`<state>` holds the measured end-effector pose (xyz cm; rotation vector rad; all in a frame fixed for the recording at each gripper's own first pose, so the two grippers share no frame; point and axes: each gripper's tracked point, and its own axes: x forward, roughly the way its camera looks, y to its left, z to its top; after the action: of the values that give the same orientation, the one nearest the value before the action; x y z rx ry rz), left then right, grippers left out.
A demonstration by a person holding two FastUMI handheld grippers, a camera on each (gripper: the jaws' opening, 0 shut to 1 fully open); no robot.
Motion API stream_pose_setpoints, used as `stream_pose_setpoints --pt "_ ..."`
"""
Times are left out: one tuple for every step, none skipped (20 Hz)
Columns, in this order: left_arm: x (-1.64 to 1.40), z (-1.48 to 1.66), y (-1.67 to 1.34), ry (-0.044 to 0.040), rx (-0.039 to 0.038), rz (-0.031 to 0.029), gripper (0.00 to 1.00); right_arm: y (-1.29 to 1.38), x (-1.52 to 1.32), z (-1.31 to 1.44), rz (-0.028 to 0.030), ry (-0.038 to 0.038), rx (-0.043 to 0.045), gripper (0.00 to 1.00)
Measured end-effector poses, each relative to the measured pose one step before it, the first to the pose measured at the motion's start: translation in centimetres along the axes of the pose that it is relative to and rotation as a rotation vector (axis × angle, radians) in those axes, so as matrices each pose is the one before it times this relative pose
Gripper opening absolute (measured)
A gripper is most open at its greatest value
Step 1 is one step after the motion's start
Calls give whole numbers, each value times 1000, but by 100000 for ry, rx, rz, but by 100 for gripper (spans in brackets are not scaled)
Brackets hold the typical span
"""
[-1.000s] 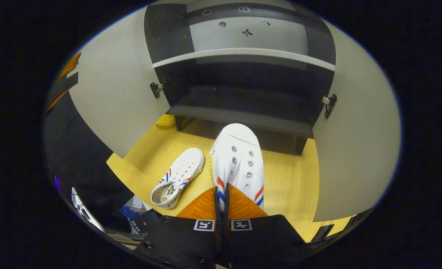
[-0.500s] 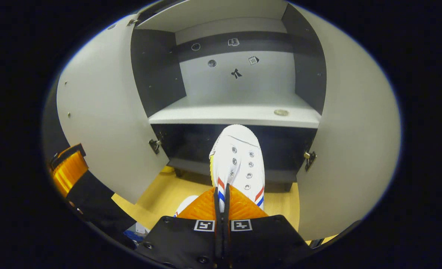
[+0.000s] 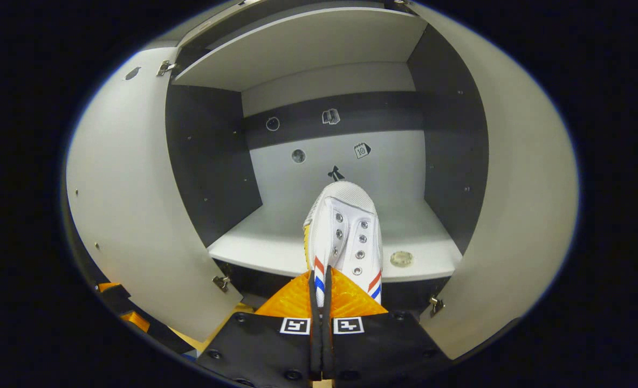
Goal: Grab one shoe with the right hand and put it into the shoe cabinet, grab the other shoe with the left hand and put it into the shoe cabinet; then close the right door with the right hand and the left door with the left hand.
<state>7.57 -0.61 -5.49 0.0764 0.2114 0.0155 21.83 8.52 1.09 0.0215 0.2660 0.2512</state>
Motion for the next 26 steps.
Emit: stream_pose_setpoints --pt "-136 91 190 -105 611 672 95 -259 777 946 -971 -2109 -14 2" --pt "-89 201 141 -486 810 545 97 -307 945 1008 -937 -1948 376 2" --pt "-134 332 156 -910 772 367 95 -262 811 935 -803 -1816 174 2" --pt "17 132 119 -686 309 14 95 -283 658 691 -1096 -1196 167 2" --pt "46 9 92 20 37 95 97 -387 1006 704 -1242 -897 43 1" --pt "-12 -155 190 341 5 586 94 -358 699 391 -1250 -326 30 1" --pt "-49 -44 275 410 -260 975 95 -324 805 614 -648 -1054 766 1" --pt "-134 -63 214 364 -514 1040 97 -192 1310 582 167 -167 791 1" --pt "-193 91 271 73 -608 1180 97 -176 920 549 41 -411 1550 2" --pt "-110 -4 354 -259 -578 1404 97 -172 776 437 -340 -861 1358 1" --pt "-189 -85 318 414 -444 1473 97 -354 809 299 -1440 -161 955 1" --pt "-195 -284 440 772 -298 1551 94 -394 419 64 -1619 535 -19 2" --pt "-182 -149 399 520 -293 1633 95 -631 750 176 -1502 653 -152 2" --pt "-114 -122 345 327 -398 1475 94 -451 941 49 -1215 794 573 2" --pt "-98 -160 293 493 -391 1136 94 -306 712 -105 -1059 661 937 2" --pt "-166 -140 252 511 -282 917 95 -307 727 -199 -978 1090 1342 1" --pt "-71 -76 200 391 -160 824 95 -260 704 -298 -969 1498 1355 1" --pt "-43 -16 200 172 -12 732 96 -198 594 -491 -790 1594 1097 1" --pt "-49 70 107 11 116 696 97 44 473 -46 -119 762 838 1" --pt "-75 -27 71 -42 96 419 97 -43 385 -33 -431 62 161 1" --pt "-82 89 -34 -126 18 53 97 21 261 -101 -152 398 -3 2" --pt "-27 -61 -74 10 -69 -133 97 74 39 -141 74 220 -63 2" --pt "42 50 -96 -26 -16 -238 97 32 27 -5 -144 108 205 2" --pt "12 45 -137 -172 11 -177 95 99 54 -41 28 24 -69 2" --pt "-44 84 -69 -203 14 -102 95 -1 43 -203 0 695 -144 2" --pt "-85 -6 -80 -154 -99 -148 95 33 60 -234 -151 756 -122 4"
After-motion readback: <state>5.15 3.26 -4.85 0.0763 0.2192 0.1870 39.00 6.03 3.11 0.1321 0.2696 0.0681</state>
